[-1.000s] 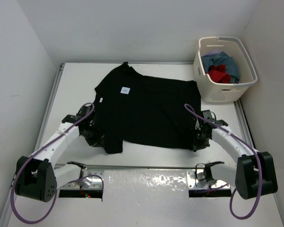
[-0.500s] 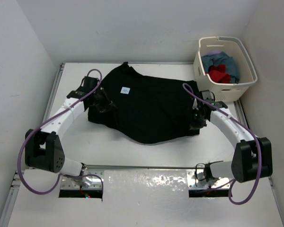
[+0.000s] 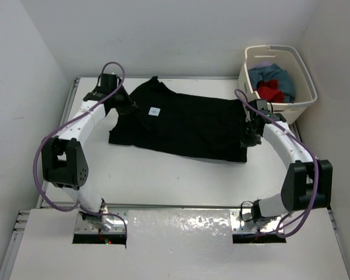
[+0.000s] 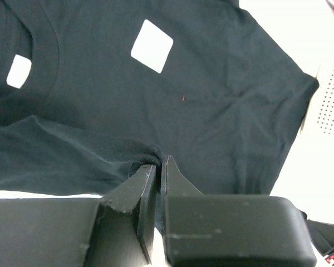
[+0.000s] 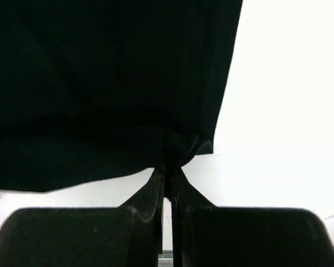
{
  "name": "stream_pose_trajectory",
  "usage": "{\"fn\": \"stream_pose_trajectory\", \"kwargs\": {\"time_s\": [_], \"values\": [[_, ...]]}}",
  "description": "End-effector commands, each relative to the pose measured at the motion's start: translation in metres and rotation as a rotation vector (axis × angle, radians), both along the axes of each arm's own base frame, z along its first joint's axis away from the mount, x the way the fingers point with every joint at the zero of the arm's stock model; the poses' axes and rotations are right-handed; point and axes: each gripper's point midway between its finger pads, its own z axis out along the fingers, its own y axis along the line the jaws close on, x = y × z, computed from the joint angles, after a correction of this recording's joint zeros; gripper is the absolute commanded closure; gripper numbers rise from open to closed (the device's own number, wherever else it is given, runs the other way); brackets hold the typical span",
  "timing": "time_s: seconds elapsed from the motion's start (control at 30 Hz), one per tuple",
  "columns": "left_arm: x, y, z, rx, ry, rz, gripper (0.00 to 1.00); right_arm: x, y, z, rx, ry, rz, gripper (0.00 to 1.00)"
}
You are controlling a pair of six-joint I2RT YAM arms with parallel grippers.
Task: Fold and stack the t-shirts
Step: Fold the flattened tshirt in 1/3 of the way
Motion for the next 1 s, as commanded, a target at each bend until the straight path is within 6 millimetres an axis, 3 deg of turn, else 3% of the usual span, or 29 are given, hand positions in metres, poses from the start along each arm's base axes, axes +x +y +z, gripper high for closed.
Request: {"fn": "stream_pose_trajectory", "kwargs": {"time_s": [0.0, 0.2, 0.37, 0.53, 0.6, 0.63, 0.67, 0.7, 0.73, 0.77, 0.83, 0.87, 0.9, 0.97], "values": [[0.034, 0.008, 0.037, 0.029, -0.160, 0.005, 1.00, 0.022, -0.008, 0.013, -0.018, -0.061, -0.046, 1.00], [0.062, 0.001, 0.031, 0.036, -0.179, -0.048, 1.00, 0.040, -0.016, 0.009, -0.035, -0.073, -0.074, 1.00], [0.081, 0.005, 0.009, 0.067, -0.151, -0.035, 1.00, 0.056, -0.019, 0.006, -0.042, -0.078, -0.076, 1.00], [0.101, 0.008, -0.018, 0.075, -0.136, 0.005, 1.00, 0.077, -0.019, -0.004, -0.043, -0.095, -0.088, 0.90], [0.112, 0.012, -0.019, 0.097, -0.149, 0.023, 1.00, 0.084, -0.022, -0.010, -0.057, -0.093, -0.096, 0.87], [0.116, 0.013, -0.030, 0.107, -0.133, 0.026, 1.00, 0.088, -0.023, -0.009, -0.063, -0.104, -0.108, 0.83], [0.119, 0.012, -0.032, 0.110, -0.131, 0.023, 1.00, 0.090, -0.025, -0.010, -0.074, -0.107, -0.117, 0.69], [0.128, 0.009, -0.023, 0.105, -0.157, 0.007, 0.94, 0.090, -0.027, -0.010, -0.084, -0.102, -0.122, 0.62], [0.128, 0.009, -0.037, 0.115, -0.118, -0.003, 0.69, 0.091, -0.029, -0.009, -0.091, -0.105, -0.128, 0.58], [0.136, 0.009, -0.026, 0.119, -0.138, -0.005, 0.57, 0.091, -0.030, -0.007, -0.095, -0.107, -0.130, 0.43], [0.133, 0.011, -0.036, 0.139, -0.095, -0.013, 0.32, 0.089, -0.026, -0.002, -0.080, -0.119, -0.114, 0.32], [0.133, 0.012, -0.032, 0.149, -0.098, -0.014, 0.05, 0.087, -0.022, 0.001, -0.061, -0.124, -0.104, 0.31], [0.131, 0.014, -0.028, 0.160, -0.103, -0.017, 0.00, 0.083, -0.019, -0.001, -0.040, -0.124, -0.093, 0.31], [0.124, 0.016, -0.029, 0.169, -0.098, -0.017, 0.00, 0.079, -0.007, 0.010, 0.024, -0.166, -0.072, 0.30]]}}
